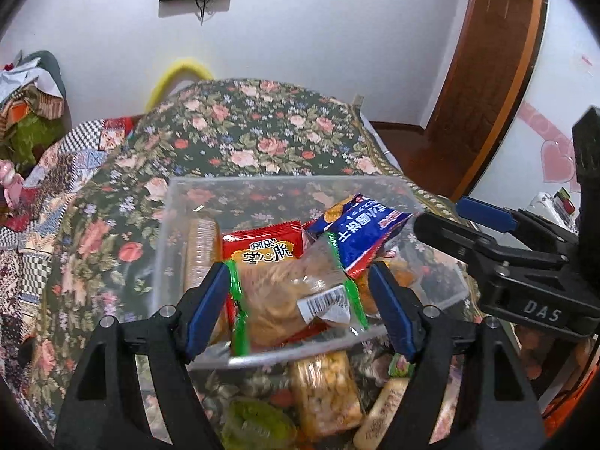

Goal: Organize snacks
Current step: 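Carry both bags over the clear box and open both grippers to drop them, then grasp the wrapped biscuit pack with the left gripper while the right grasps the bread pack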

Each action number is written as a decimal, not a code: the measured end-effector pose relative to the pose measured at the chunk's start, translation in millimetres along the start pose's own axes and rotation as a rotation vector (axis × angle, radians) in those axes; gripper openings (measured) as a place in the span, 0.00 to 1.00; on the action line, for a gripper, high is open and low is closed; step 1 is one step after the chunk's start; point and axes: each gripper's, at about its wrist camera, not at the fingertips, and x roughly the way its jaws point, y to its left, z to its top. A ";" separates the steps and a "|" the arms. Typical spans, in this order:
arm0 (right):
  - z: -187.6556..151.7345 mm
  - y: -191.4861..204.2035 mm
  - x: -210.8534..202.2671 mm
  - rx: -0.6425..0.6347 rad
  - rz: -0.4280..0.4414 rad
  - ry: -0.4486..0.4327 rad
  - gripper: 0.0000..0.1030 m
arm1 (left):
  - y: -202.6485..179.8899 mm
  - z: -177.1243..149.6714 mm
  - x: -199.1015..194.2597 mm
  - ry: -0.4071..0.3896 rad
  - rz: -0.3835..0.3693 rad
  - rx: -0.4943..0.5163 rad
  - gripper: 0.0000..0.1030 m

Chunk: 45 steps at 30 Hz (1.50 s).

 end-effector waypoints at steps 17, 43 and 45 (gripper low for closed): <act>-65.4 18.9 -57.1 -0.032 0.019 0.013 0.80 | 29.9 -71.6 -64.5 0.051 0.038 -0.007 0.83; -124.3 42.1 1.2 -0.042 0.127 0.227 0.86 | 20.7 -154.6 -22.0 0.240 -0.048 0.064 0.73; -127.9 42.6 3.1 -0.026 0.133 0.231 0.86 | 18.7 -155.0 -21.1 0.226 -0.030 0.073 0.62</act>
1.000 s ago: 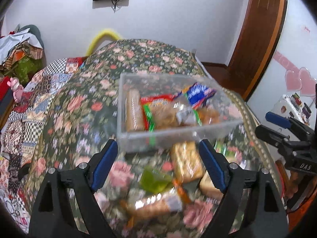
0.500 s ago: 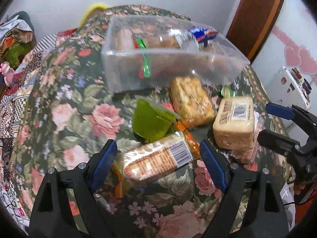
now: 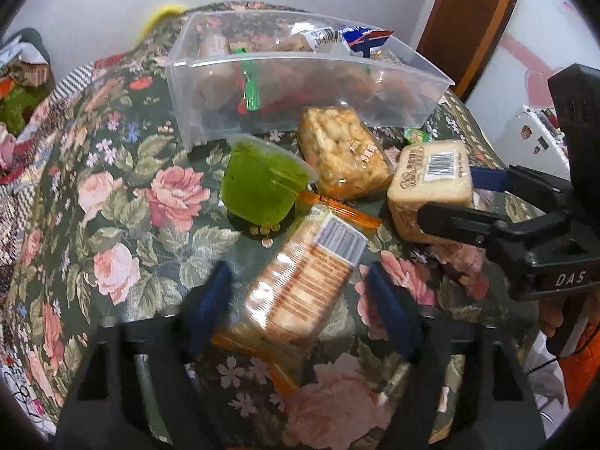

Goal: Organize snacks
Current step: 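Grasp the wrapped biscuit pack with the left gripper while the right grasps the bread pack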

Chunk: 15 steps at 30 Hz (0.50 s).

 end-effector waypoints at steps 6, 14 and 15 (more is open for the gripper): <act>-4.5 -3.3 -8.5 0.017 0.002 -0.018 0.78 | -9.1 1.6 3.9 -0.023 -0.010 0.014 0.36; -12.5 -4.0 -27.6 0.039 -0.016 -0.058 0.77 | -21.4 0.1 -10.1 -0.054 -0.023 0.018 0.33; -12.8 -3.4 -30.0 0.040 -0.018 -0.063 0.77 | -21.7 0.3 -14.3 -0.063 -0.026 0.017 0.33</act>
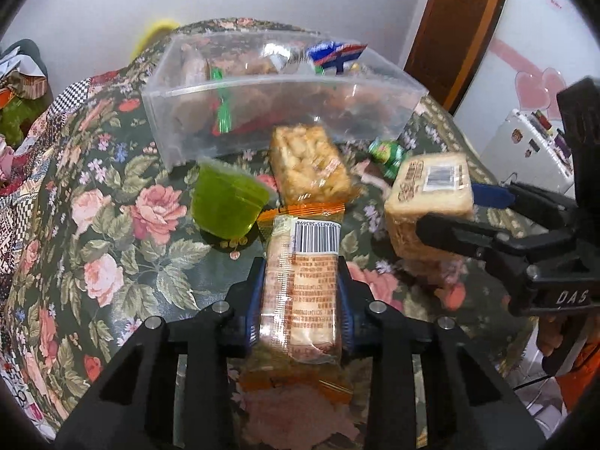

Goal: Organize snacks
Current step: 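Grasp the wrapped biscuit pack with the left gripper while the right grasps the bread pack, then lower the biscuit pack and bread pack into the clear box and open both grippers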

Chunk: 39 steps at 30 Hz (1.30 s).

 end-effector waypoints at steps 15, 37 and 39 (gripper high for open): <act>33.6 1.9 -42.0 0.009 -0.016 -0.172 0.77 | 0.7 39.8 -51.3 -0.170 0.024 -0.022 0.33; 108.2 3.5 -39.5 0.010 -0.045 -0.325 0.77 | 41.8 128.2 -54.4 -0.310 0.078 -0.109 0.33; 114.0 2.3 -33.0 0.017 -0.040 -0.317 0.77 | 48.4 135.7 -45.3 -0.296 0.072 -0.123 0.33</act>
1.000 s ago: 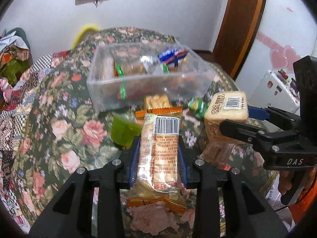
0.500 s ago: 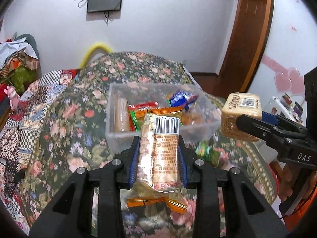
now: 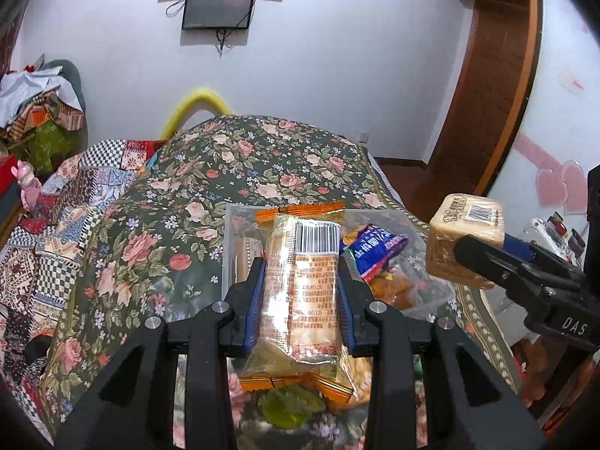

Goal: Organize snacks
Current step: 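Lower the biscuit pack and bread pack into the clear box and open both grippers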

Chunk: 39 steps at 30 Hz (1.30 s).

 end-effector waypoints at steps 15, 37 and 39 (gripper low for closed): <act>15.3 8.7 81.3 -0.036 -0.050 0.110 0.77 | 19.3 8.0 72.9 0.107 0.049 -0.022 0.33; 14.4 20.8 73.6 -0.111 -0.060 0.133 0.80 | 11.7 0.3 53.8 0.098 0.070 0.022 0.57; 12.9 19.1 62.2 -0.101 -0.052 0.123 0.80 | 9.6 -0.7 44.9 0.090 0.071 0.030 0.57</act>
